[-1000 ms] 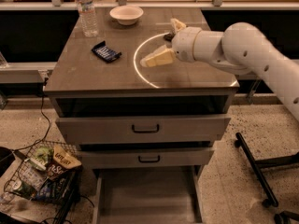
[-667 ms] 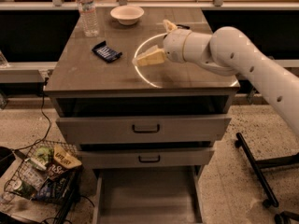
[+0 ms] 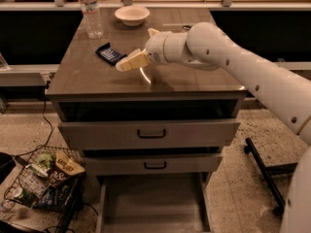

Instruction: Place rxbar blueberry into bottom drawer

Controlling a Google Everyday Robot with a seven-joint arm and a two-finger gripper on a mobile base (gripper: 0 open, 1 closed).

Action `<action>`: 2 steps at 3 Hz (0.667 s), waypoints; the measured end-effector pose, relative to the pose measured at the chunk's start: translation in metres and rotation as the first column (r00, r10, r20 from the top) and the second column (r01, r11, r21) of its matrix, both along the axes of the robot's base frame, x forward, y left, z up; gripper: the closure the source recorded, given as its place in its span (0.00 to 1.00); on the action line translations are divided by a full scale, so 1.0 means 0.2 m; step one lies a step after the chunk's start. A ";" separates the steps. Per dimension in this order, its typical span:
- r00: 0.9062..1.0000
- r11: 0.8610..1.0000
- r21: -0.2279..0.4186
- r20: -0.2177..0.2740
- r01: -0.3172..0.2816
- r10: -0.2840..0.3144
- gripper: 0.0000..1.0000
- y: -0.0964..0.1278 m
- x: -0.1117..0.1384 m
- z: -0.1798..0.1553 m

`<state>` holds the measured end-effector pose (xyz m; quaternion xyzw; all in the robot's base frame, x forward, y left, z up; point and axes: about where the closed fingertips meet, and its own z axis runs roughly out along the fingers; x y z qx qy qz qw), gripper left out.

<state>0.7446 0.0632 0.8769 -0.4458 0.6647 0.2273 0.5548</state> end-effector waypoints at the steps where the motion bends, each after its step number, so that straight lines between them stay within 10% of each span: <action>1: 0.998 1.000 -0.016 -0.067 -0.013 0.012 0.00 0.12 0.03 -0.07; 2: 0.995 1.000 -0.012 -0.097 -0.019 0.018 0.00 0.18 0.06 -0.10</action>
Offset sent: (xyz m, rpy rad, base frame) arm 0.0227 0.0429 -0.0233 -0.0029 0.1294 0.0136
